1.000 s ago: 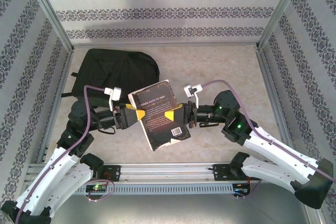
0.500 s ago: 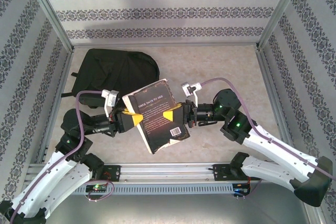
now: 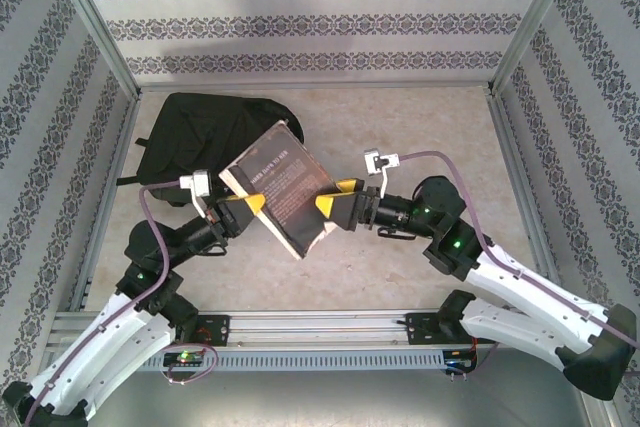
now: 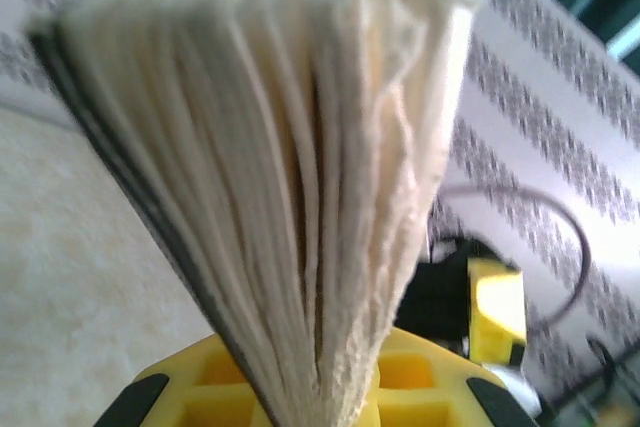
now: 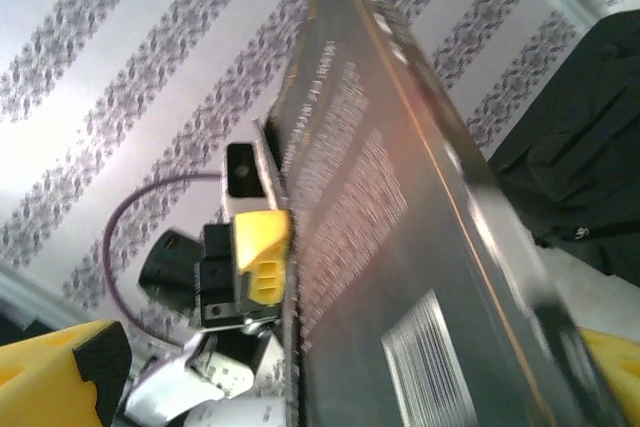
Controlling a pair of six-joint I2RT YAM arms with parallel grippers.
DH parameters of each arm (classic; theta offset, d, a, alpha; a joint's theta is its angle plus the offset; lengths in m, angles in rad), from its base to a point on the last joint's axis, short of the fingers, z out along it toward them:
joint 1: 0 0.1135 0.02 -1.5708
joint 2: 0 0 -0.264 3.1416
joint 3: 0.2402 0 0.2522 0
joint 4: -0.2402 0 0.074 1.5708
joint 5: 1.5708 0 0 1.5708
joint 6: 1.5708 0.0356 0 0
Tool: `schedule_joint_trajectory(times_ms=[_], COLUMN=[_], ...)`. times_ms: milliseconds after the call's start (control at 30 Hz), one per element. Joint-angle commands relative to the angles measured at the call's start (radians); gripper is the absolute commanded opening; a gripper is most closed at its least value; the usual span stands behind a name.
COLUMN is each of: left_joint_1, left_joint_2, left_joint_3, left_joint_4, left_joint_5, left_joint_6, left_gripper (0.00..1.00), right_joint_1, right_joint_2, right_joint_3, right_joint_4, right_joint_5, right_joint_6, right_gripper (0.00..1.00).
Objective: Pack the student bag
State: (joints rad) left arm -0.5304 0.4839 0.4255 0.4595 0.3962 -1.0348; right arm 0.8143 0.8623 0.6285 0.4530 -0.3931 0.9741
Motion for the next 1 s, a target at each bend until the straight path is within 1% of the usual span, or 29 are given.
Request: schedule_joint_trajectory(times_ms=[0, 67, 133, 333, 433, 500, 600, 667, 700, 800, 967], left_joint_1=[-0.008, -0.008, -0.009, -0.009, -0.009, -0.008, -0.009, -0.008, -0.010, -0.016, -0.020], left_joint_2=[0.013, 0.032, 0.039, 0.036, 0.039, 0.039, 0.055, 0.080, 0.094, 0.120, 0.102], left_joint_3=[0.034, 0.040, 0.044, 0.037, 0.035, 0.035, 0.035, 0.046, 0.056, 0.069, 0.064], left_joint_4=[0.277, 0.310, 0.323, 0.315, 0.309, 0.293, 0.288, 0.287, 0.286, 0.280, 0.200], left_joint_5=[-0.169, -0.181, -0.198, -0.223, -0.217, -0.213, -0.205, -0.178, -0.158, -0.131, -0.162], left_joint_6=[-0.059, -0.085, -0.102, -0.127, -0.138, -0.141, -0.145, -0.148, -0.152, -0.152, -0.112], left_gripper=[0.00, 0.00, 0.00, 0.00, 0.00, 0.00, 0.00, 0.00, 0.00, 0.00, 0.00], right_joint_1=[0.006, 0.006, 0.011, 0.055, 0.067, 0.073, 0.078, 0.079, 0.079, 0.079, 0.080], right_joint_2=[0.021, 0.049, 0.100, 0.212, 0.249, 0.271, 0.296, 0.309, 0.310, 0.308, 0.314], right_joint_3=[-0.054, -0.076, -0.073, -0.002, 0.014, 0.029, 0.059, 0.071, 0.071, 0.062, 0.060], right_joint_4=[0.250, 0.333, 0.428, 0.521, 0.560, 0.588, 0.582, 0.579, 0.573, 0.560, 0.546], right_joint_5=[0.147, 0.180, 0.181, 0.149, 0.147, 0.140, 0.138, 0.144, 0.155, 0.202, 0.209], right_joint_6=[0.158, 0.216, 0.258, 0.250, 0.250, 0.245, 0.229, 0.220, 0.213, 0.201, 0.208], right_gripper=[0.98, 0.98, 0.98, 0.98, 0.94, 0.88, 0.78, 0.74, 0.70, 0.52, 0.22])
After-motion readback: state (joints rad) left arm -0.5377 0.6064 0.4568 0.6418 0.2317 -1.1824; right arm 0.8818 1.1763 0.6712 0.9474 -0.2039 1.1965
